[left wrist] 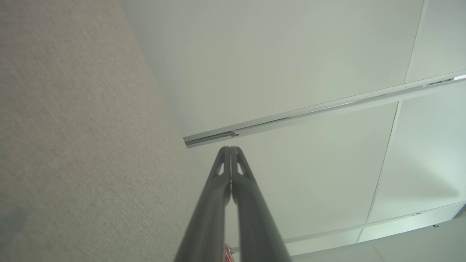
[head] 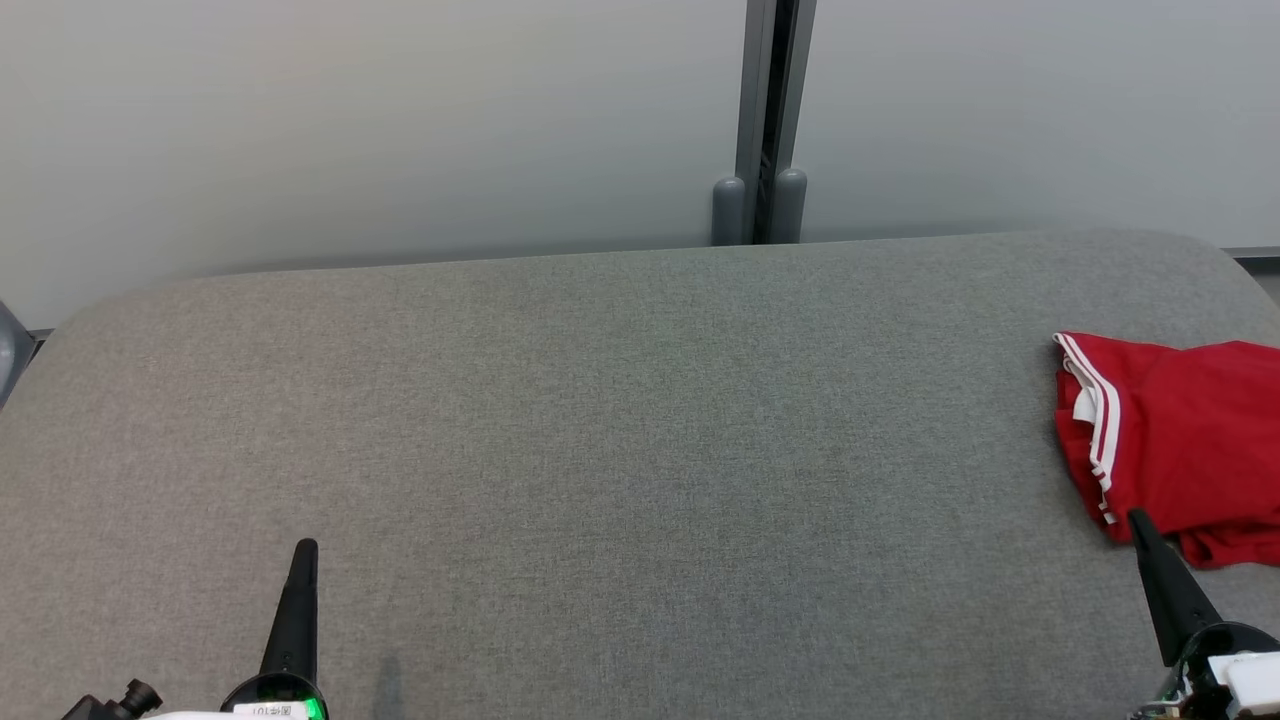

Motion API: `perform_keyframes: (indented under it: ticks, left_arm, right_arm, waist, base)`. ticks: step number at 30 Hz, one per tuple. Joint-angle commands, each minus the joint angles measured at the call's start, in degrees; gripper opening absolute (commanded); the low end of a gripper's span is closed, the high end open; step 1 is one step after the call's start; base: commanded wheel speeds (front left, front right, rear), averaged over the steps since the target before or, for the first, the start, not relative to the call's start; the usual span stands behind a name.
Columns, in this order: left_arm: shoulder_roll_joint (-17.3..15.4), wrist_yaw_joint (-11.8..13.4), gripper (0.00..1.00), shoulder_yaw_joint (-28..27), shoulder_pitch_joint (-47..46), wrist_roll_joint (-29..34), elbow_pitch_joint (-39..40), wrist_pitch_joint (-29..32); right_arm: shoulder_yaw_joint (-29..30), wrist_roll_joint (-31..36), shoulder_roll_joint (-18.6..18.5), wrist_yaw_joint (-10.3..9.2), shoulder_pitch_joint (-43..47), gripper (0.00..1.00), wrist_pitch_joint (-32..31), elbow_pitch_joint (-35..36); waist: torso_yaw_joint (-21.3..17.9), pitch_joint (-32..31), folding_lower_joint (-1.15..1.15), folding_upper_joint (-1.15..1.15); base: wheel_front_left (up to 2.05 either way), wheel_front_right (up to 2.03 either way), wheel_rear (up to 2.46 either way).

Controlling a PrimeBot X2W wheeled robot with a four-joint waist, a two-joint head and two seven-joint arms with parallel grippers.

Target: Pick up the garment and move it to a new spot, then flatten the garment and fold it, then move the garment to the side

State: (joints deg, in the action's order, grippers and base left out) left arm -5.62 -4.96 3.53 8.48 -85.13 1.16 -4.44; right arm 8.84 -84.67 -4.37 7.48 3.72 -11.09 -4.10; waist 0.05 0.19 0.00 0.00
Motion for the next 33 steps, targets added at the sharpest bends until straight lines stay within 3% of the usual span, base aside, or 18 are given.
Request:
perform_keyframes:
  ticks: [1, 25, 33]
  left_arm:
    - [0.12, -0.58, 0.00, -0.59, 0.19, -1.20, 0.48, 0.26]
    - [2.48, -2.82, 0.00, -2.47, 1.54, -8.35, 1.07, 1.70]
    - [2.49, -2.79, 0.00, -2.47, 1.33, -8.14, 1.02, 1.74]
  right_arm:
    - [0.42, -1.69, -0.42, 0.02, -0.02, 0.00, -0.48, 0.13]
    - [1.78, -10.92, -0.11, 0.02, 0.06, 0.00, -2.81, -0.76]
    - [1.98, -10.40, 0.07, 0.02, -0.01, 0.00, -2.97, -0.76]
  waist:
    - [0.00, -0.01, 0.00, 0.00]
    - [-0.05, -0.08, 0.00, 0.00]
    - [-0.05, -0.08, 0.00, 0.00]
  base:
    - [0.00, 0.00, 0.00]
    - [0.00, 0.00, 0.00]
    - [0.00, 0.00, 0.00]
